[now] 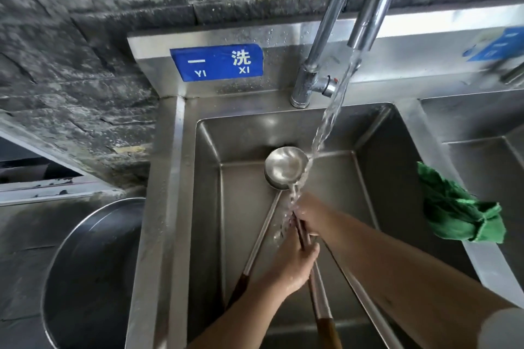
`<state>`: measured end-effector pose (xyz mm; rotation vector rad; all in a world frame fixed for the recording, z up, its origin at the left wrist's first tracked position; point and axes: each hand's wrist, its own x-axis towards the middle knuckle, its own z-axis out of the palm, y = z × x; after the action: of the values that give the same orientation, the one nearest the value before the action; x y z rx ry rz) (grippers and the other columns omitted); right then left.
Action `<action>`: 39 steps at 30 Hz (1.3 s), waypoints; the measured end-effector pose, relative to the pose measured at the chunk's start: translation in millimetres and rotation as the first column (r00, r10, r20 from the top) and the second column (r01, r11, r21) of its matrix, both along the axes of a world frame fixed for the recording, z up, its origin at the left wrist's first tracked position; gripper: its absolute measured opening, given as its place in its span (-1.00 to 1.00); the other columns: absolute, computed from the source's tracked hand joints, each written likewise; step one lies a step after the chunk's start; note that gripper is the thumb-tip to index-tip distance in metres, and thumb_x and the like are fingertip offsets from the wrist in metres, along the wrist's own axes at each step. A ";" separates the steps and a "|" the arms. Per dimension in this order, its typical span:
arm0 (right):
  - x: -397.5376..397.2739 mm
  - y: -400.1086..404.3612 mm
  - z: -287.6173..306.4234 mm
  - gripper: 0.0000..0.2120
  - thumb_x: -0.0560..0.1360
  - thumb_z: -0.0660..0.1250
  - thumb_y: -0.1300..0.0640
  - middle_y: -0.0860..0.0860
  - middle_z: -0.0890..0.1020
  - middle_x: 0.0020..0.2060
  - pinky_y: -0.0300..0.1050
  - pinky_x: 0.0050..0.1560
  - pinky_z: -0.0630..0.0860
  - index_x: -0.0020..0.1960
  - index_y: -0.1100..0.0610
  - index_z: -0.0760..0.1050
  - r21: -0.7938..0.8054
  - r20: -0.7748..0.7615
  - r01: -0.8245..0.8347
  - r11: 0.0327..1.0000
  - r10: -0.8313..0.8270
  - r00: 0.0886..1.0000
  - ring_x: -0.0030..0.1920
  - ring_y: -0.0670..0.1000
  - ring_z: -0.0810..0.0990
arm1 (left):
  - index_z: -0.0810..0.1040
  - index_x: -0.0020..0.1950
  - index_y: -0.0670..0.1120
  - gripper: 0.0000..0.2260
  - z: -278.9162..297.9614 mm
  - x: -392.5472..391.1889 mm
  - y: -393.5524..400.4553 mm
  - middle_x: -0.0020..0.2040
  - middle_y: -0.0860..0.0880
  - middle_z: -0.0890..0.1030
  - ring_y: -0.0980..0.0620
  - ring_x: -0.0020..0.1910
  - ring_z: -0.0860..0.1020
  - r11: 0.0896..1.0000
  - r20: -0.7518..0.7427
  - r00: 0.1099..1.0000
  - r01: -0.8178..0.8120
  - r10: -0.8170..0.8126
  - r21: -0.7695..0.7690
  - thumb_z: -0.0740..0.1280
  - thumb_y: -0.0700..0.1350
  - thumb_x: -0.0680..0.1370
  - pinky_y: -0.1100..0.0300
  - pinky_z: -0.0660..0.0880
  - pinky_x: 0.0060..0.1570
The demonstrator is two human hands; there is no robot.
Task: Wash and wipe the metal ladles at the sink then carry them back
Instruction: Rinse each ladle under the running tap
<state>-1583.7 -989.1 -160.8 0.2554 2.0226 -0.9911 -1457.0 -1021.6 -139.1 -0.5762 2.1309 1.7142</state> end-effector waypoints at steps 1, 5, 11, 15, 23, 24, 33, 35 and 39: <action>-1.5 2.6 5.3 -0.65 0.56 0.18 0.32 0.23 0.56 0.04 -0.21 -0.25 0.49 0.34 0.35 0.39 0.059 -0.040 -0.083 0.995 0.086 0.996 -0.12 0.08 0.53 | 0.41 0.20 -0.13 -0.83 7.5 1.0 1.8 -0.21 0.12 0.45 0.22 -0.34 0.43 0.998 0.000 1.000 -0.010 0.010 0.062 0.24 -0.14 0.62 0.44 0.38 -0.33; -2.5 15.0 35.6 -0.69 0.57 0.19 0.22 0.27 0.57 0.17 -0.20 -0.16 0.46 0.27 0.31 0.46 0.164 -0.136 -0.227 0.960 0.250 0.959 0.16 0.25 0.58 | 0.45 -0.03 -0.15 -0.97 28.9 -4.7 -1.0 -0.30 0.09 0.58 0.16 -0.39 0.42 0.960 0.077 0.990 -0.137 0.121 0.244 0.25 -0.25 0.61 0.37 0.35 -0.44; 18.3 49.7 96.7 -0.71 0.62 0.16 0.00 0.11 0.58 -0.20 -0.16 -0.40 0.29 0.03 0.18 0.56 0.334 -0.211 -0.428 0.840 0.509 0.834 -0.27 0.08 0.55 | 0.32 0.27 -0.07 -0.64 55.7 -27.7 -42.9 -0.03 -0.12 0.58 0.12 -0.37 0.54 0.885 0.121 0.877 -0.463 0.465 -0.041 0.35 -0.08 0.54 0.24 0.44 -0.49; 30.6 68.4 134.2 -0.76 0.60 0.16 0.04 0.12 0.57 -0.26 -0.21 -0.43 0.33 -0.11 0.14 0.51 0.370 -0.124 -0.570 0.734 0.647 0.752 -0.29 0.11 0.58 | 0.26 0.30 0.02 -0.57 68.0 -45.0 -59.5 0.12 -0.17 0.54 -0.06 -0.17 0.59 0.894 0.104 0.893 -0.421 0.438 -0.152 0.39 -0.06 0.51 -0.01 0.62 -0.20; 27.6 80.0 188.4 -0.43 0.55 0.24 0.30 0.17 0.58 0.19 -0.15 -0.19 0.39 0.51 0.05 0.21 0.518 -0.111 -0.707 0.481 0.858 0.502 0.10 0.17 0.59 | 0.33 0.13 -0.03 -0.89 90.0 -53.8 -27.6 0.13 -0.20 0.56 -0.09 -0.42 0.55 0.834 0.355 0.779 -0.552 0.516 -0.001 0.10 -0.18 0.64 0.32 0.41 -0.62; 25.6 78.0 189.7 -0.34 0.54 0.23 0.33 0.17 0.57 0.22 -0.14 -0.18 0.39 0.56 0.00 0.12 0.535 -0.107 -0.721 0.440 0.882 0.458 0.12 0.17 0.59 | 0.34 0.19 -0.02 -0.83 89.4 -53.0 -24.4 0.11 -0.21 0.57 -0.04 -0.45 0.53 0.873 0.336 0.820 -0.487 0.463 -0.014 0.11 -0.19 0.63 0.33 0.40 -0.60; 18.6 69.4 186.6 -0.65 0.54 0.24 0.20 0.08 0.60 0.14 0.04 0.02 0.55 0.28 -0.02 0.49 0.709 -0.154 -0.635 0.308 0.946 0.286 0.15 0.18 0.61 | 0.10 0.52 -0.15 -0.37 94.9 -25.9 -43.0 0.53 -0.22 0.12 -0.22 0.52 0.10 0.462 -0.025 0.993 0.030 -0.112 -0.886 0.05 0.21 0.58 -0.09 0.15 0.44; 16.4 70.7 188.8 -0.65 0.55 0.24 0.19 0.08 0.61 0.11 0.03 -0.03 0.54 0.30 -0.05 0.47 0.737 -0.160 -0.621 0.266 0.962 0.221 0.12 0.20 0.62 | 0.12 0.56 -0.09 -0.34 95.0 -23.2 -50.8 0.58 -0.19 0.04 -0.22 0.56 0.02 0.327 -0.043 0.894 0.119 -0.447 -0.937 -0.07 0.30 0.58 -0.15 0.02 0.45; 4.9 78.4 197.2 -0.57 0.54 0.29 0.18 0.06 0.61 0.14 -0.02 -0.03 0.53 0.37 -0.11 0.42 0.781 -0.110 -0.605 0.155 0.988 0.110 0.13 0.19 0.62 | 0.25 0.50 0.00 -0.35 109.3 -34.0 -62.3 0.58 -0.07 0.15 -0.08 0.57 0.06 0.057 0.236 0.602 0.426 -0.763 -0.903 0.08 0.34 0.52 -0.29 -0.11 0.47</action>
<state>-1578.8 -910.7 36.5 -1.1191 2.3925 0.4879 -1491.0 -1083.9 -29.9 0.4872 2.8005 -0.0585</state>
